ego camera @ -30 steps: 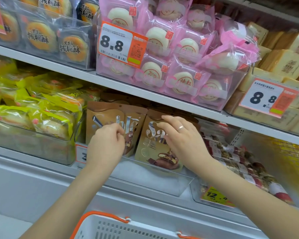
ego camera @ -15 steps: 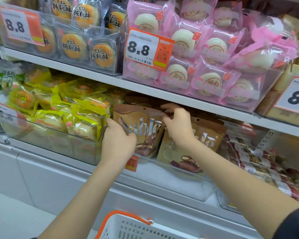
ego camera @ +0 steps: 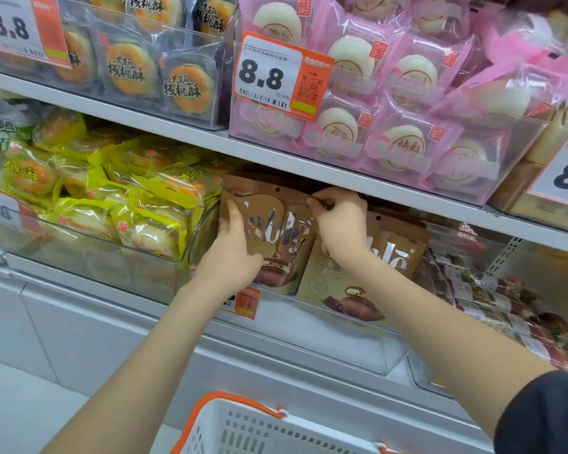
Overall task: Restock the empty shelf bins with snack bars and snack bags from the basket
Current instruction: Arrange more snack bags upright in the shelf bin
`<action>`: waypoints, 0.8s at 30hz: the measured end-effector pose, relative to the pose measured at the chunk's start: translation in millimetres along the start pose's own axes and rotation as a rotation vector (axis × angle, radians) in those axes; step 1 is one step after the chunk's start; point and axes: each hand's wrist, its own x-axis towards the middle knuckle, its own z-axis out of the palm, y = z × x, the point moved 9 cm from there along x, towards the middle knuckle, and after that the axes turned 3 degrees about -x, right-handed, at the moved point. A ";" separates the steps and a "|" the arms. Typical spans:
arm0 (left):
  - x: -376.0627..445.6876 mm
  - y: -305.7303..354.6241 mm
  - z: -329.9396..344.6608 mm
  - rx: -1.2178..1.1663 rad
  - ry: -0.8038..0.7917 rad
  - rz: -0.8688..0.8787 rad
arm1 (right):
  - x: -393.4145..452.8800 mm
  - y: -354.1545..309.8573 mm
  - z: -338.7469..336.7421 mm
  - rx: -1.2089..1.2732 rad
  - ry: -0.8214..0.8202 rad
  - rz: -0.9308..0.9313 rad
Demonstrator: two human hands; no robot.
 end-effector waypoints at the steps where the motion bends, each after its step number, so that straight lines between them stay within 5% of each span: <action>1: 2.6 -2.0 1.7 0.023 -0.031 0.005 | 0.8 0.7 0.3 -0.004 -0.001 0.003; 19: 8.0 -10.5 4.2 0.276 -0.129 0.032 | -1.7 8.4 -8.2 0.075 -0.125 0.011; 22: 2.1 -7.1 3.8 0.326 -0.127 0.058 | -15.1 12.8 -20.7 -0.046 -0.143 -0.090; 24: -1.4 -4.8 4.7 0.367 -0.122 0.082 | -34.6 9.3 -28.2 -0.247 -0.176 -0.321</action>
